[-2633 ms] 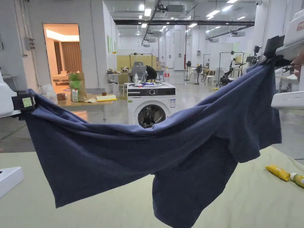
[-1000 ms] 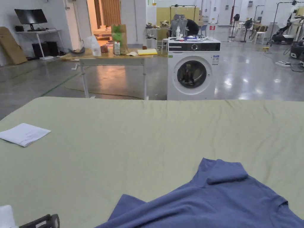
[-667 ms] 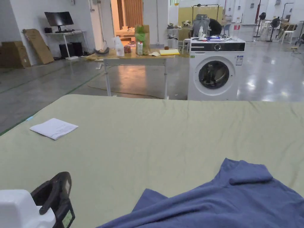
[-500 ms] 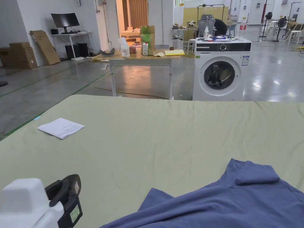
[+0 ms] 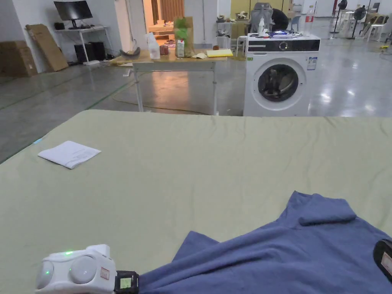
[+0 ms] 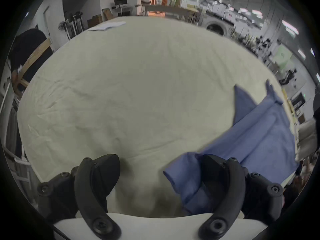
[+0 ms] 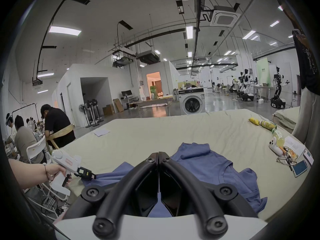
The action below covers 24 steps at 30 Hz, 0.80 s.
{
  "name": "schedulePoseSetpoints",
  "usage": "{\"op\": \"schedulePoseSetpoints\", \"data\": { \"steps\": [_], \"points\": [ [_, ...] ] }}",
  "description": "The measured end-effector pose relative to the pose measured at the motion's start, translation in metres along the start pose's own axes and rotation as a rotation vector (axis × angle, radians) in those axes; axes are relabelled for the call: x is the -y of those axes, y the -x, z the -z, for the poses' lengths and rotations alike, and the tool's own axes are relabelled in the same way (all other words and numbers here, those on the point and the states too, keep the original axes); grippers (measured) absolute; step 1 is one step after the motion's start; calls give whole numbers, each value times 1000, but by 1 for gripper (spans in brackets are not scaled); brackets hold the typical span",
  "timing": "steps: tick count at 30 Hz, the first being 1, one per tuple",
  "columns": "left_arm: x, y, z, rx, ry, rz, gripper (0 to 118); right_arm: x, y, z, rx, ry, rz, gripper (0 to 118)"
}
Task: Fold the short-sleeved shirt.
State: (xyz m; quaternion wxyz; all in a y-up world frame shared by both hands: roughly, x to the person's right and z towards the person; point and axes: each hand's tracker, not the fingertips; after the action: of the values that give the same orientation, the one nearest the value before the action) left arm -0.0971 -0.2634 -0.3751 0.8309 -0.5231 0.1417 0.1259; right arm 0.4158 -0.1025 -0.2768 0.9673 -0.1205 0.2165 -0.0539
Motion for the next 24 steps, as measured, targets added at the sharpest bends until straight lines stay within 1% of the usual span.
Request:
{"op": "schedulePoseSetpoints", "data": {
  "steps": [2, 3, 4, 5, 6, 7, 8, 9, 10, 11, 12, 14, 15, 16, 18, 19, 20, 21, 22, 23, 24],
  "points": [
    [4, -16, 2, -29, -17, 118, 93, 2, 3, 3, -3, 12, -12, 0],
    [5, -24, 2, -81, -14, 179, 90, 3, 2, 4, -3, 18, -19, 0],
    [12, -32, -4, -89, -31, 209, 80, 4, 1, 5, -2, 24, -23, 0],
    [14, -36, -8, -87, -46, 219, 77, 5, 0, 6, 0, 27, -23, 0],
    [17, -41, -13, -63, -68, 242, 73, 12, -16, 11, -3, 32, -13, 0],
    [23, -48, -19, -38, -103, 290, 68, 14, -21, 12, -5, 36, -5, 0],
    [31, -51, -26, -14, -136, 348, 48, 15, -24, 13, -4, 39, 1, 0],
    [40, -59, -29, 20, -164, 415, 15, 17, -28, 15, -2, 43, 9, 0],
    [45, -64, -29, 54, -164, 443, 3, 17, -12, 18, 5, 50, 13, 0],
    [47, -67, -29, 56, -175, 445, 3, 18, -14, 20, 3, 56, 27, 0],
    [50, -64, -34, 61, -206, 415, 3, 19, -18, 21, -2, 59, 43, 0],
    [49, -52, -49, 104, -344, 273, 3, 15, -25, 28, -14, 52, 73, 0],
    [49, -45, -62, 126, -448, 201, 3, 9, -36, 34, -17, 51, 80, 0],
    [48, -34, -81, 139, -543, 148, 3, -2, -51, 44, -11, 53, 84, 0],
    [50, -26, -109, 199, -676, 94, 3, -23, -74, 70, 24, 63, 89, 0],
    [53, -24, -119, 234, -721, 71, 3, -32, -89, 92, 43, 132, 62, 0],
    [56, -23, -129, 259, -746, 58, 3, -39, -102, 113, 43, 191, 52, 0],
    [60, -26, -135, 265, -772, 51, 3, -45, -116, 140, 37, 289, 41, 0],
    [62, -30, -137, 265, -792, 50, 3, -49, -126, 163, 28, 336, 45, 0],
    [63, -33, -138, 256, -772, 56, 3, -51, -137, 187, 17, 363, 63, 4],
    [64, -37, -139, 255, -767, 58, 3, -51, -147, 212, 11, 421, 84, 35]
  ]
}}
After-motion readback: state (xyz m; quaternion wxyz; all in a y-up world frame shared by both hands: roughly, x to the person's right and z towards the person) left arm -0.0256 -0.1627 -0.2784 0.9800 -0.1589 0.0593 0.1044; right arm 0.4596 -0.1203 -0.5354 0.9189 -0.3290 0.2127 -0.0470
